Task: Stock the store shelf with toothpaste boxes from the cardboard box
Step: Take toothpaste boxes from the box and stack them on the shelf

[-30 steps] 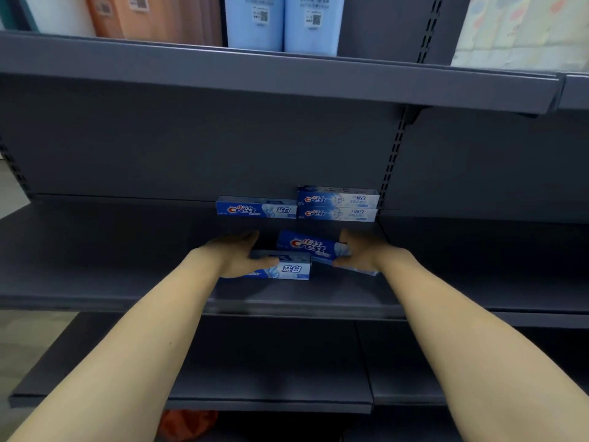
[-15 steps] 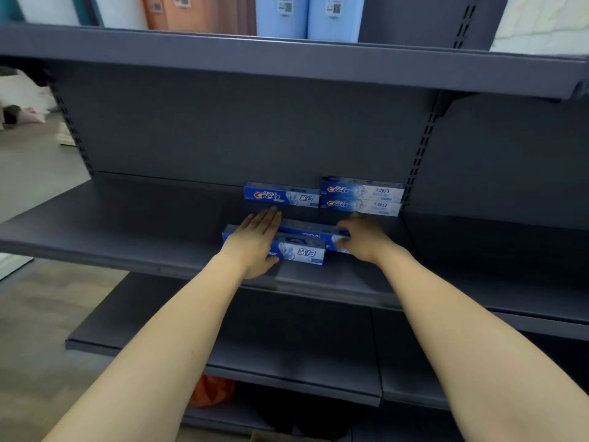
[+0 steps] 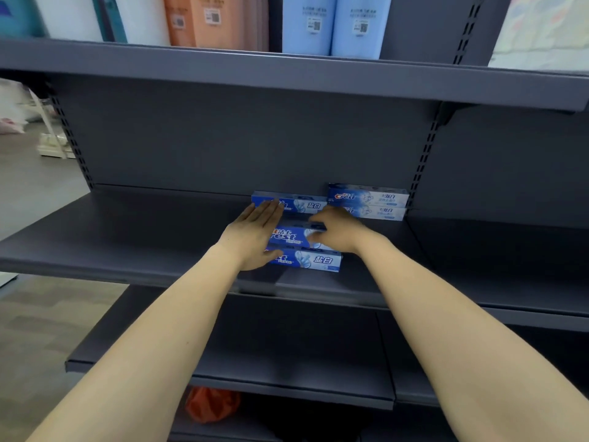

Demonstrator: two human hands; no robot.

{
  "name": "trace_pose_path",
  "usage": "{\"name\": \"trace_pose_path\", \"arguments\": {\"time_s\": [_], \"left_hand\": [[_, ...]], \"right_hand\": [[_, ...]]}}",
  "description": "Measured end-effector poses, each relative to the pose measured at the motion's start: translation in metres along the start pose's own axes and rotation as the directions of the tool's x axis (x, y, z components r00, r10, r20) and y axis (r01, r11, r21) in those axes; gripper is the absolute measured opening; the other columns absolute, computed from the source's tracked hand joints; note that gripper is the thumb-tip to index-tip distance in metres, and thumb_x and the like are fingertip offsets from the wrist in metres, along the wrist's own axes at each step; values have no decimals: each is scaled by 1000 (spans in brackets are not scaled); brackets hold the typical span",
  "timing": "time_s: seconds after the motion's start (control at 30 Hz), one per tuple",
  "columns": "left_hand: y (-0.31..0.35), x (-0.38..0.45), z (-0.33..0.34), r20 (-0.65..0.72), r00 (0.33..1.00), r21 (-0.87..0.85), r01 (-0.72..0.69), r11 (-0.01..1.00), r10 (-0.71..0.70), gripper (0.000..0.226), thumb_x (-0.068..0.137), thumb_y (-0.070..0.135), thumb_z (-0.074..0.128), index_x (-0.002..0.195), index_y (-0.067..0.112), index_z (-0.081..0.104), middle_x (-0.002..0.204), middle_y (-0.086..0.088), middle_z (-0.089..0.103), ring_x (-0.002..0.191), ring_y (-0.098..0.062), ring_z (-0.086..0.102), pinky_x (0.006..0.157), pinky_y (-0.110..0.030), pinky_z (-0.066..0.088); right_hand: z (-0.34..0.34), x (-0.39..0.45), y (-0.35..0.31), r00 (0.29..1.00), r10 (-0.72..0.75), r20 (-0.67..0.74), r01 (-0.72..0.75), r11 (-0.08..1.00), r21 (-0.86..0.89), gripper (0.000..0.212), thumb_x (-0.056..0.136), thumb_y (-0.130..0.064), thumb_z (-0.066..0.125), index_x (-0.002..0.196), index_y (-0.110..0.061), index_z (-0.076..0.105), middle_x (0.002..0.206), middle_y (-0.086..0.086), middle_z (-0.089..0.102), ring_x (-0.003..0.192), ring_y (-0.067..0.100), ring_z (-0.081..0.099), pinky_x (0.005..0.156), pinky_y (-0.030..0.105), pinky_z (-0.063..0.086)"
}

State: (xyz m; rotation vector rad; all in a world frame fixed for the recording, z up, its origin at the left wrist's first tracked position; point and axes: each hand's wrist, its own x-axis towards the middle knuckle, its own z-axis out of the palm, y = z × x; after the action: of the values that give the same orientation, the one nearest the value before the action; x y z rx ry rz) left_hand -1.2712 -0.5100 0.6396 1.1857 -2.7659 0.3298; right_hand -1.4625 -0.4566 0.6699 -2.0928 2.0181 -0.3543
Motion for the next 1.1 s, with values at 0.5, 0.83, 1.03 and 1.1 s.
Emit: {"name": "trace_pose_path", "arguments": {"time_s": [0.5, 0.83, 1.03, 1.1], "left_hand": [[8, 0, 24, -51, 997, -47, 58, 997, -60, 92, 86, 45, 59, 150, 8, 5, 157, -7, 12, 146, -22, 10, 119, -35, 5], [12, 14, 32, -53, 989, -46, 136, 990, -138, 92, 88, 39, 59, 150, 7, -1, 158, -9, 5, 146, -23, 6, 118, -33, 4], [7, 28, 36, -70, 983, -84, 164, 983, -170, 90, 89, 35, 59, 150, 8, 0, 158, -8, 2, 146, -23, 1, 117, -32, -3], [2, 36, 40, -67, 983, -81, 165, 983, -171, 89, 90, 35, 58, 150, 7, -2, 158, -9, 0, 146, -22, -1, 116, -32, -6]], "right_hand": [[61, -28, 10, 942, -198, -271, 26, 848, -530, 74, 59, -29, 86, 126, -8, 60, 118, 13, 65, 105, 29, 65, 90, 45, 50], [56, -13, 13, 973, -126, -192, 4, 845, -535, 81, 93, -24, 55, 152, -18, -2, 159, 6, 10, 147, 22, 10, 118, 36, 0], [55, 15, 14, 984, -41, -176, -56, 857, -513, 75, 98, -14, 44, 151, -16, -9, 159, 9, 0, 147, 25, 3, 118, 35, -3], [54, 24, 16, 984, -34, -173, -57, 866, -497, 75, 98, -13, 44, 151, -15, -9, 159, 10, 1, 147, 26, 4, 118, 35, -2]]}}
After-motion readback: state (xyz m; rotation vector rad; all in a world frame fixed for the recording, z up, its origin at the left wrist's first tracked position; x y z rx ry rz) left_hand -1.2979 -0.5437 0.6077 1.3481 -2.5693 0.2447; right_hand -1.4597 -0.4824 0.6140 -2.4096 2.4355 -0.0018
